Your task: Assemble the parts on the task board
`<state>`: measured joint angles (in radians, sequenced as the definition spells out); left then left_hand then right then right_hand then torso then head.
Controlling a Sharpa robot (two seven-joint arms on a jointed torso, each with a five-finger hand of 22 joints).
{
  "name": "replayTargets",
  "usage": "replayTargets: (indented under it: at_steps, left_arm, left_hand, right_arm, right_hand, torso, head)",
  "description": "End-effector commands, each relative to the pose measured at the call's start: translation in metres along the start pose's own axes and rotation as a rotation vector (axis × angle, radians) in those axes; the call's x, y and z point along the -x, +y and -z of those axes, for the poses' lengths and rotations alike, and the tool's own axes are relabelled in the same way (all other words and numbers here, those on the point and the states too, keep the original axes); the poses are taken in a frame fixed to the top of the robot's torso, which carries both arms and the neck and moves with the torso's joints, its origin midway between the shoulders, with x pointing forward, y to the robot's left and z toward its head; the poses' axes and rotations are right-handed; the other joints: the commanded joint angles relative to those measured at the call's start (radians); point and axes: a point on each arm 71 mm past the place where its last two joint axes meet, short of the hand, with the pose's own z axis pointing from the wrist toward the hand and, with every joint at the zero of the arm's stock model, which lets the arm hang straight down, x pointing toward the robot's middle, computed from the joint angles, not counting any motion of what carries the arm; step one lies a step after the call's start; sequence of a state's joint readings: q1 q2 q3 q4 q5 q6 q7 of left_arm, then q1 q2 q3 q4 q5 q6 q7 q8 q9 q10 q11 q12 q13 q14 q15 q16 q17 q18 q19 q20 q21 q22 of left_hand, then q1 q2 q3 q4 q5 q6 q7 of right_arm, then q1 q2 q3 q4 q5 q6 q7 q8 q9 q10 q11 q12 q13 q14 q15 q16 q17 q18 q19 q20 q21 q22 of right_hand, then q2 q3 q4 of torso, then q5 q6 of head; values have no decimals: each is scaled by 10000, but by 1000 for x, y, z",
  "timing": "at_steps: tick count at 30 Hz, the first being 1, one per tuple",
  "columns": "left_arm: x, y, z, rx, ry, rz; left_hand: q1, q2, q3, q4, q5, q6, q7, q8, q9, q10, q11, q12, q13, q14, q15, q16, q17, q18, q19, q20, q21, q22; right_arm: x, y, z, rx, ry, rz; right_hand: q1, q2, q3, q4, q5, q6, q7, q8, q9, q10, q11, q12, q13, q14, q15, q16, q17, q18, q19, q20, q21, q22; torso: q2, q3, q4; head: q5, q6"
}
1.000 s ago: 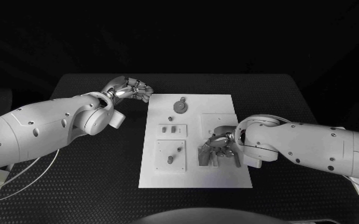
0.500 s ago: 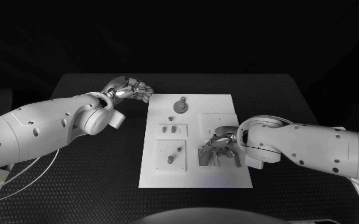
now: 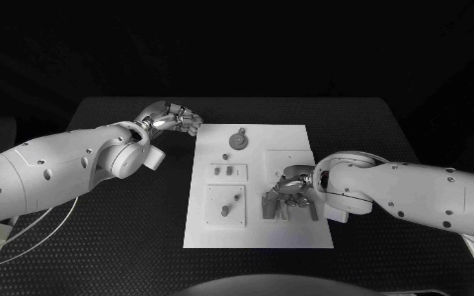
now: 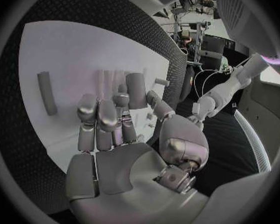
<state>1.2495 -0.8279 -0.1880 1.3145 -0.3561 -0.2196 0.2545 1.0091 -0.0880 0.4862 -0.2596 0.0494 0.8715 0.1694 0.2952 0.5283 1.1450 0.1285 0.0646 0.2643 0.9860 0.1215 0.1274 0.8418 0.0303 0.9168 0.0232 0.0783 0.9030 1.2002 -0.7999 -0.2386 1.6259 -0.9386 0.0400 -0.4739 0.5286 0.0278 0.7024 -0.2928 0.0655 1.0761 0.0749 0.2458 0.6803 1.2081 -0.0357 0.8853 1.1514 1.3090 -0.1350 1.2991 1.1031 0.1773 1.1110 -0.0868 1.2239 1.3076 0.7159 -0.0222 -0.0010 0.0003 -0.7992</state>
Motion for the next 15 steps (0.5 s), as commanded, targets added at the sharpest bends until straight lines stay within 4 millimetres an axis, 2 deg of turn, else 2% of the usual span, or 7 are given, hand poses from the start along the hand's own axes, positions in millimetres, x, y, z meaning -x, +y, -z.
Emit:
replayTargets:
  at_steps: [1, 15]
  left_arm:
    - [-2, -1, 0, -36, 167, 97]
    - [-2, 0, 0, 28, 254, 118]
  left_hand:
    - [-20, -44, -19, 20, 5, -14, 48, -56, -12, -9, 38, 42, -17, -21, 54, -20, -10, 180, -57, 39, -27, 3]
    - [-26, -48, -23, 25, 5, -23, 52, -59, -15, -17, 42, 40, -29, -26, 55, -20, -13, 180, -62, 42, -26, 6]
  right_arm:
    - [-1, 4, 1, 286, 98, 25]
    - [3, 1, 2, 43, 698, 148]
  right_hand:
    - [1117, 1184, 42, 34, 23, 89, -12, 37, 13, 37, -9, 54, -9, 27, -34, 66, 14, 845, -7, 11, 69, 181]
    - [1124, 1185, 37, 32, 22, 90, -13, 34, 13, 42, -10, 55, -10, 16, -36, 56, -7, 845, -7, 17, 76, 181]
  torso:
    - [-2, -2, 1]
    - [0, -2, 2]
  head:
    - [-4, -9]
    - [6, -52]
